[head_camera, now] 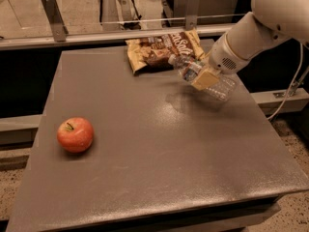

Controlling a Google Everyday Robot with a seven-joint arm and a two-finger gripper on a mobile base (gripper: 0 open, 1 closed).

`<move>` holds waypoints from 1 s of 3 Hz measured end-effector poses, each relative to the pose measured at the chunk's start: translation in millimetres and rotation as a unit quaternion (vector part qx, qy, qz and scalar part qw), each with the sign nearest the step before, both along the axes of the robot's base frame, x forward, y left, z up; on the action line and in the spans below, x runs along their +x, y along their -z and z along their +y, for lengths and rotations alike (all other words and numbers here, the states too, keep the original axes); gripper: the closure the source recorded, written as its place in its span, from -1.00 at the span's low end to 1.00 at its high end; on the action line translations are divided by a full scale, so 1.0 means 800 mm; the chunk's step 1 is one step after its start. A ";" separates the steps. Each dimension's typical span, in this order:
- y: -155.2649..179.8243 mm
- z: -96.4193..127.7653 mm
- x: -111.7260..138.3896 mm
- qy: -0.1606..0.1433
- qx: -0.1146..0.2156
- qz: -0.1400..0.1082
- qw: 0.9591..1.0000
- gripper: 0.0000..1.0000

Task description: Move water bottle near brown chip bag

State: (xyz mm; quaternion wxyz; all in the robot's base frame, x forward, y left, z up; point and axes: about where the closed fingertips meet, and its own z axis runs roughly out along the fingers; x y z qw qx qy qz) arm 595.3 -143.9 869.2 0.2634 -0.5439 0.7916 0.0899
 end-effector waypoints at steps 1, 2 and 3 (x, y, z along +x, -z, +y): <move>0.008 0.007 0.004 -0.041 0.000 0.005 0.999 0.63; 0.016 0.005 0.006 -0.055 0.004 0.009 0.998 0.19; 0.019 0.004 0.008 -0.062 0.013 0.011 0.998 -0.45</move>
Offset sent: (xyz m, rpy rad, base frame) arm 0.0063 -0.0020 -0.0166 0.0154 0.0224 0.1417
